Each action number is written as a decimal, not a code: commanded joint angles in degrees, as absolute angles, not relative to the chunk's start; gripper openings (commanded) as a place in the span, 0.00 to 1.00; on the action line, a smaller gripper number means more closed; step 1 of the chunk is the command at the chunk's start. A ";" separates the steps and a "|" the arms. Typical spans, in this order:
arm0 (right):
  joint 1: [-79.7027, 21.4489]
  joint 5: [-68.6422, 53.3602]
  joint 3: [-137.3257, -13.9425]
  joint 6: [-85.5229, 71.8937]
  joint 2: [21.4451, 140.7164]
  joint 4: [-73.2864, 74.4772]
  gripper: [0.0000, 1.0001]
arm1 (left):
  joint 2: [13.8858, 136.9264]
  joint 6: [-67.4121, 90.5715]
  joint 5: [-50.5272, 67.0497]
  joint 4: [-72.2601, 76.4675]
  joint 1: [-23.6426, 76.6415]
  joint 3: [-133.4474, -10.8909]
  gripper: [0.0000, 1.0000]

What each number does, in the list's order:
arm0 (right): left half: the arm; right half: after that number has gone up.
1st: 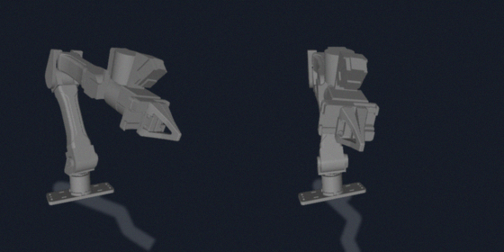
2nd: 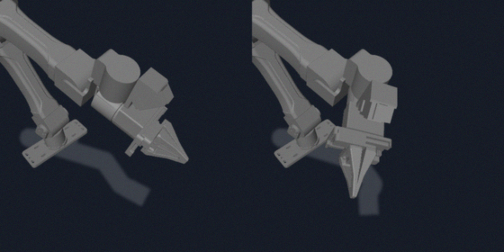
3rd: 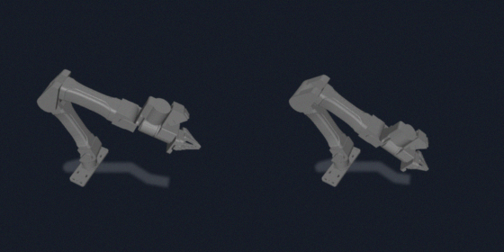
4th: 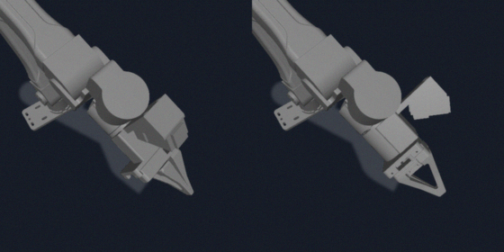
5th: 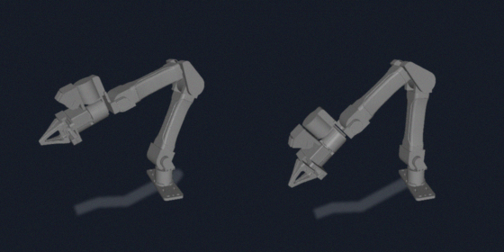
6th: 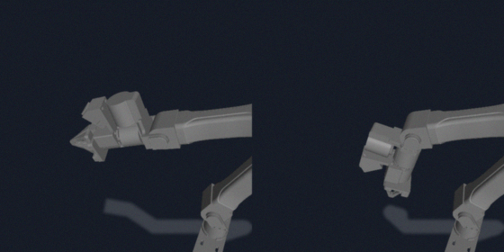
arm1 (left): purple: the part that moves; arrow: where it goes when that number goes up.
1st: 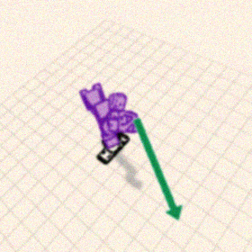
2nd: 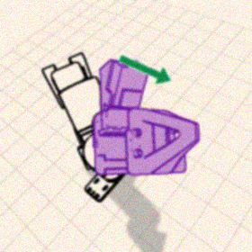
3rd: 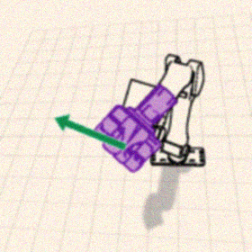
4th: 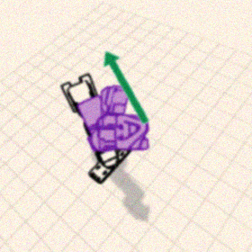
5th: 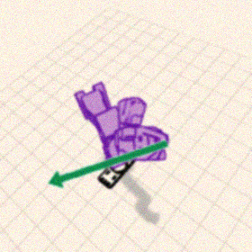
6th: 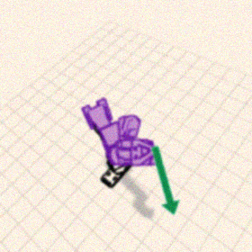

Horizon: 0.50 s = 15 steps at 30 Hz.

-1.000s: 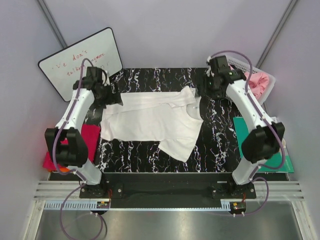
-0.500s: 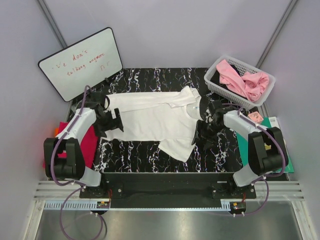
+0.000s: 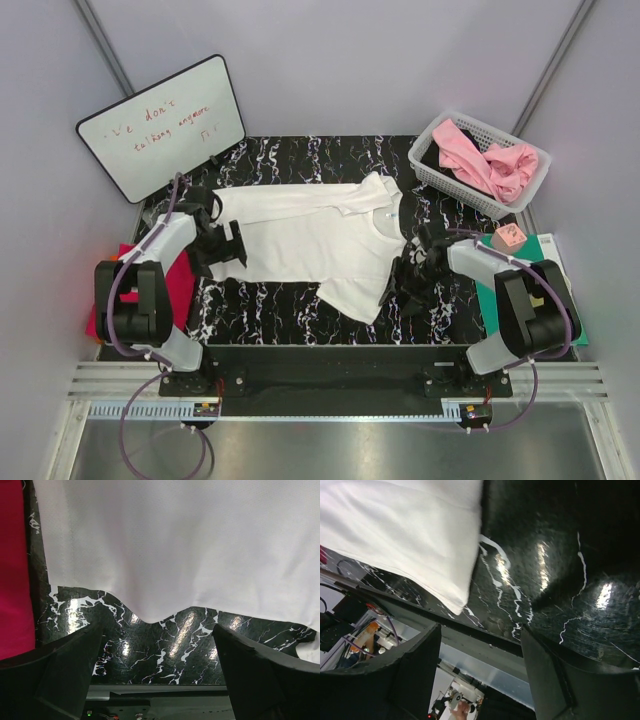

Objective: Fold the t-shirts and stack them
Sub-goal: Grap the side of the flattened tshirt closest away from the robot with both arms

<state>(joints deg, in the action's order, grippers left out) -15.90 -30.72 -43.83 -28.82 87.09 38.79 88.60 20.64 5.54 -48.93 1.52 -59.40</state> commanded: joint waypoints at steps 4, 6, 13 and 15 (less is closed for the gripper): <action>-21.43 -33.57 -39.11 -34.36 85.95 31.39 0.69 | 89.12 17.76 4.04 -47.81 0.00 -59.15 0.99; -23.11 -33.40 -38.50 -36.56 87.09 28.40 0.68 | 89.30 17.14 3.87 -47.81 -1.31 -58.98 0.99; -30.14 -33.22 -39.28 -41.57 94.82 21.36 0.62 | 91.75 15.73 2.99 -48.08 -3.16 -59.76 0.99; -31.02 -32.79 -39.99 -42.19 96.93 20.92 0.59 | 92.46 15.38 2.55 -48.16 -3.69 -60.12 0.99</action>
